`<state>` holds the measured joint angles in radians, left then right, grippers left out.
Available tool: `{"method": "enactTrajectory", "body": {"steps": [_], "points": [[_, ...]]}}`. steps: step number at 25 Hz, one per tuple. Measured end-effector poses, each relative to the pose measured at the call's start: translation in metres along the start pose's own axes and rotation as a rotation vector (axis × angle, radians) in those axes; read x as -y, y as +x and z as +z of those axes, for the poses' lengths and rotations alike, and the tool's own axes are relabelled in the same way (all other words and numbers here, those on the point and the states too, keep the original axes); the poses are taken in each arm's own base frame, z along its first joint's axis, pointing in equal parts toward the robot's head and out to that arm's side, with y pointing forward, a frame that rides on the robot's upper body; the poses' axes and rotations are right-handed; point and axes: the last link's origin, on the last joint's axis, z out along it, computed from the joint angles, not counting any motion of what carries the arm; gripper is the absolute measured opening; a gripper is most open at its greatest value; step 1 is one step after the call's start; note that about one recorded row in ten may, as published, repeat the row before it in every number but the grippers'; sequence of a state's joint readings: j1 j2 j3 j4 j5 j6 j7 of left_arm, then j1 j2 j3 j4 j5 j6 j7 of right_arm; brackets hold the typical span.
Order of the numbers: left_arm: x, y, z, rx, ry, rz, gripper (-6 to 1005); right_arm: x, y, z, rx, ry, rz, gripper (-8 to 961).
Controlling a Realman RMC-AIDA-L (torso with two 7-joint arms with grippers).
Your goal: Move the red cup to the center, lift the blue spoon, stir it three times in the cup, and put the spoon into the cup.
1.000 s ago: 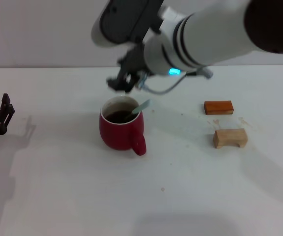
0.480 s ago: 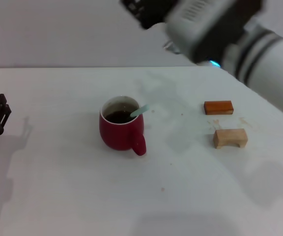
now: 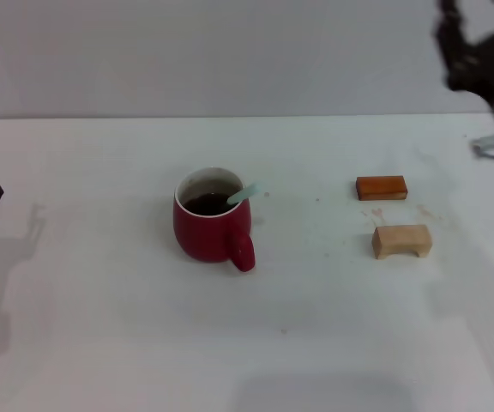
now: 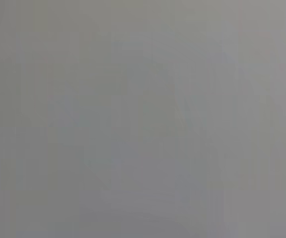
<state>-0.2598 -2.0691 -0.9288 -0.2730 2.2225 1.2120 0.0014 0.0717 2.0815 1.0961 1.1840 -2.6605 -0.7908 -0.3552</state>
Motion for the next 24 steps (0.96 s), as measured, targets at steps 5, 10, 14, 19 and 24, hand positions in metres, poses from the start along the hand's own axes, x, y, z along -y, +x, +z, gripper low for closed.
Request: {"method": "enactTrajectory", "body": {"steps": [5,10,14,19,24], "points": [[0.001,0.005,0.000,-0.033,0.003,0.001,833,0.026,0.032,-0.036,-0.077,0.165,0.061,497],[0.009,0.006,-0.002,-0.042,0.032,-0.022,834,0.044,0.058,-0.071,-0.140,0.283,0.064,586],[0.012,0.004,-0.005,-0.036,0.039,-0.041,834,0.055,0.067,-0.089,-0.147,0.362,0.092,705],[0.012,0.004,-0.006,-0.036,0.040,-0.040,834,0.059,0.063,-0.106,-0.091,0.399,0.097,731],[0.012,0.004,-0.006,-0.039,0.040,-0.041,834,0.060,0.063,-0.109,-0.088,0.403,0.092,731]]}}
